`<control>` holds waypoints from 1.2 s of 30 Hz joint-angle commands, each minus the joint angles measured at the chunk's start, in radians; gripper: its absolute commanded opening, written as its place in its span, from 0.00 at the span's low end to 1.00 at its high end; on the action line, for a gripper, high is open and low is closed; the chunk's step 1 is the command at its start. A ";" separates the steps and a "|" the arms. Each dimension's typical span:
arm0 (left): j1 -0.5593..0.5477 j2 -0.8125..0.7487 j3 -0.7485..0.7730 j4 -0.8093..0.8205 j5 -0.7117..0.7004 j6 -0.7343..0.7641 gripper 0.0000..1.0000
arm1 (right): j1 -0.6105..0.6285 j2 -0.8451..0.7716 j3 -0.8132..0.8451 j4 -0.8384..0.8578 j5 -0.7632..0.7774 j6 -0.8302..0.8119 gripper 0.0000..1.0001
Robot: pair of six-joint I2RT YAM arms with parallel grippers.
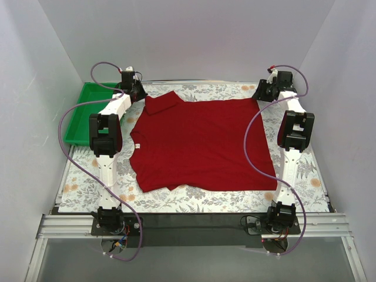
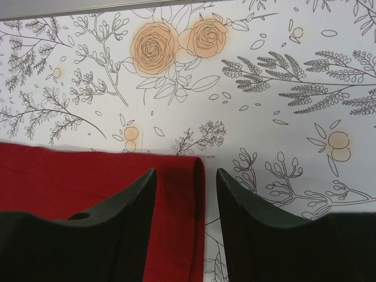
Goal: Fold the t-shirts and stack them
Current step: Flatten the tshirt out, then fold the tshirt
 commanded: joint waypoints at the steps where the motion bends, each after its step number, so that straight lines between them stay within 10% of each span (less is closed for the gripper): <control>1: 0.009 -0.077 -0.001 0.017 0.018 0.014 0.00 | 0.001 0.021 0.042 -0.005 -0.007 0.021 0.44; 8: 0.017 -0.077 0.019 0.017 0.024 0.012 0.00 | 0.011 0.052 0.068 -0.005 -0.024 0.030 0.40; 17: 0.026 -0.097 0.056 0.016 0.042 0.011 0.00 | 0.005 0.029 0.090 0.006 -0.076 0.044 0.01; 36: 0.108 -0.159 0.116 0.146 0.280 0.012 0.00 | -0.084 -0.181 -0.116 0.282 -0.372 0.180 0.01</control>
